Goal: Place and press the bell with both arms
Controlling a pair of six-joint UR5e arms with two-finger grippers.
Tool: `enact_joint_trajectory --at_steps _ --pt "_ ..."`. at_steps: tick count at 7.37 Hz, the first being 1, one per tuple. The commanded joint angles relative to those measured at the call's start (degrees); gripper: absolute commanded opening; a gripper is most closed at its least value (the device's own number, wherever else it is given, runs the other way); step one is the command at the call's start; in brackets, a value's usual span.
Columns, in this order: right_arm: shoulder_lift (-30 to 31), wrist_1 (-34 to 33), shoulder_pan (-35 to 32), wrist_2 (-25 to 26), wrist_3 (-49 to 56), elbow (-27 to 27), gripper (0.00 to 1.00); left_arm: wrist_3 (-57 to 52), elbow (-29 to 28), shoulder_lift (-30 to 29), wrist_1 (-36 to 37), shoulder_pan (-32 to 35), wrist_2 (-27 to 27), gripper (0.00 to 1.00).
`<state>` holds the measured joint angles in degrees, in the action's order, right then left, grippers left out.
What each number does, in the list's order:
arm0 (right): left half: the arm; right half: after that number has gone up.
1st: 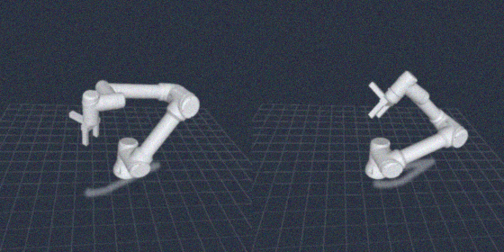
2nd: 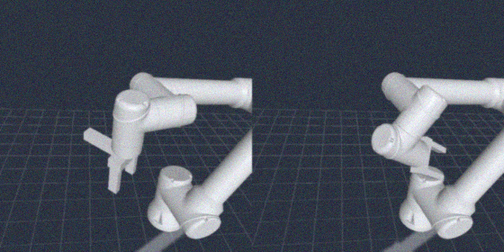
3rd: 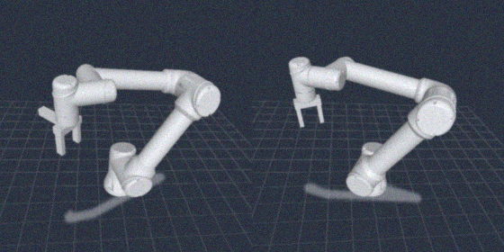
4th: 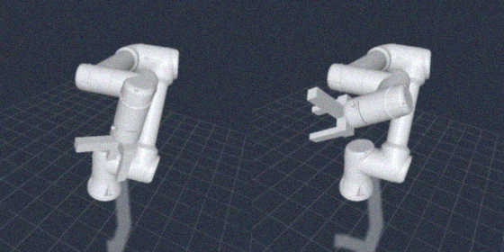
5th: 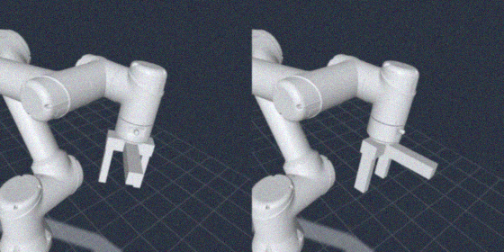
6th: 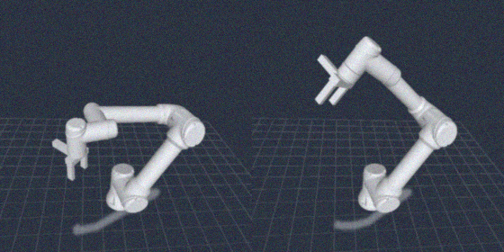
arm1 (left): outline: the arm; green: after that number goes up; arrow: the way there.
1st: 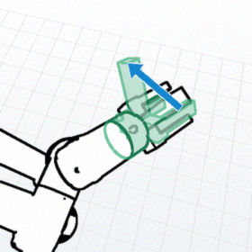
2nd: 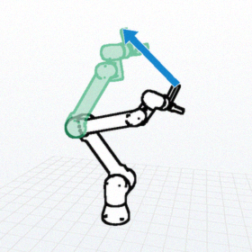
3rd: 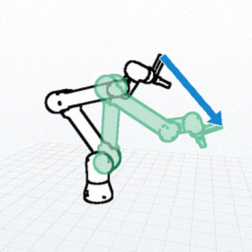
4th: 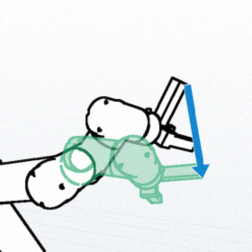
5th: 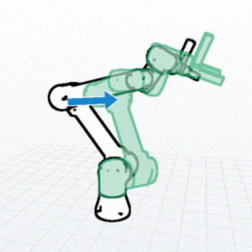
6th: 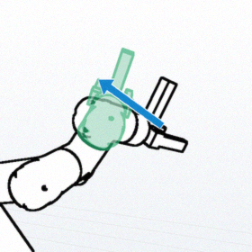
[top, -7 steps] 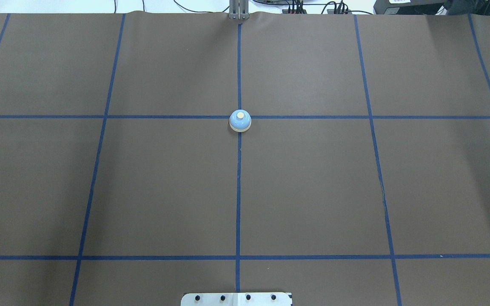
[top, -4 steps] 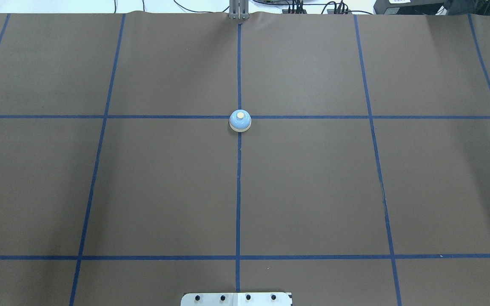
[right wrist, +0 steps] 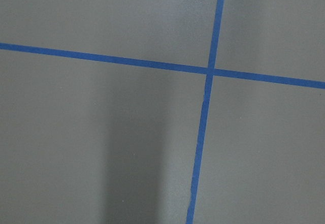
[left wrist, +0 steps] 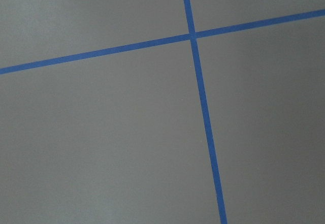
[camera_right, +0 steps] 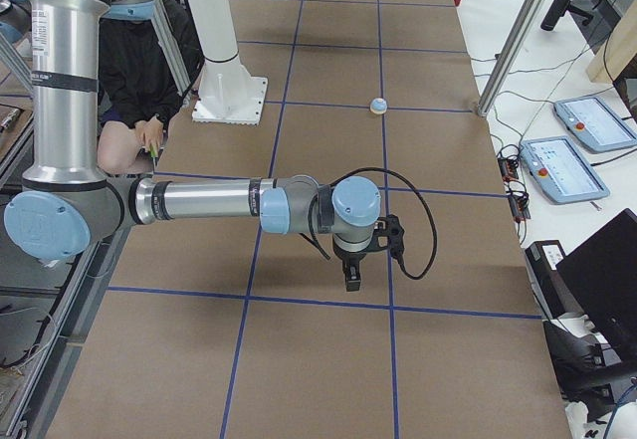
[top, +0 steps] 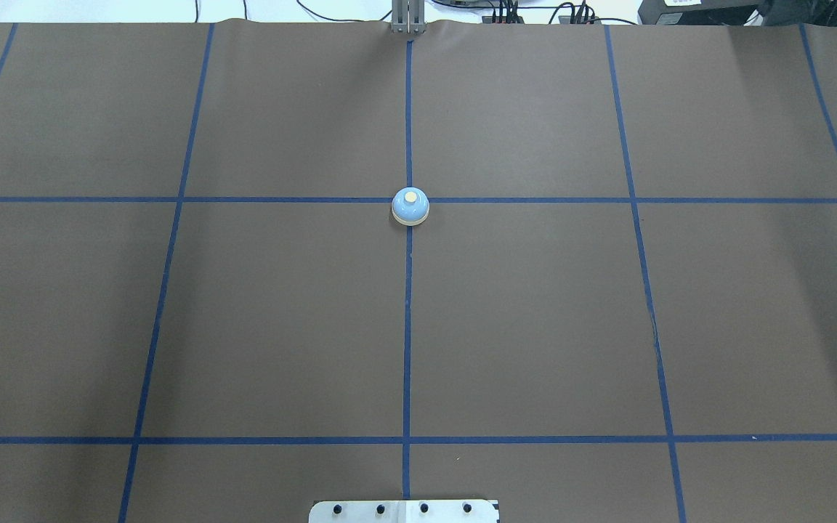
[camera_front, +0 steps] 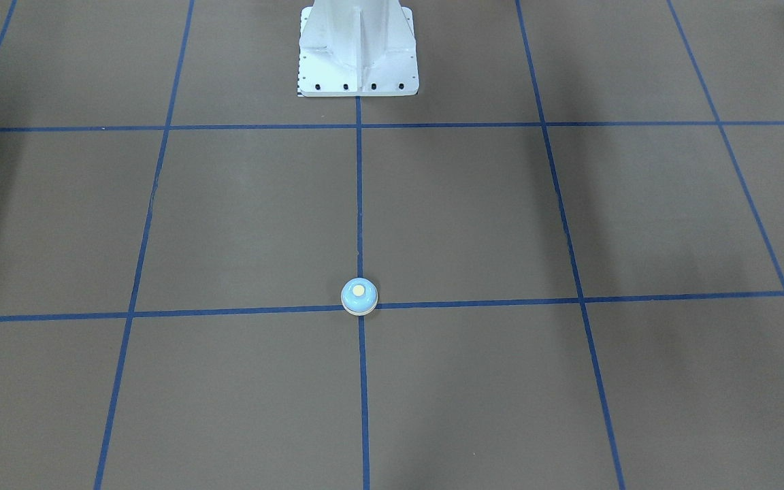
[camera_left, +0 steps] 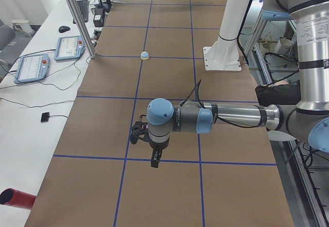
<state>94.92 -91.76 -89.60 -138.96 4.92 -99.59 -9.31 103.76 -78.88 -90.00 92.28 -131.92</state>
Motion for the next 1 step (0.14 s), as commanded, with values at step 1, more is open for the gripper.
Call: enact_joint_trajectory --at_steps 1 --pt "0.0 0.0 0.0 0.0 0.0 -0.1 1.0 0.0 0.0 0.0 0.0 0.0 0.0 1.0"
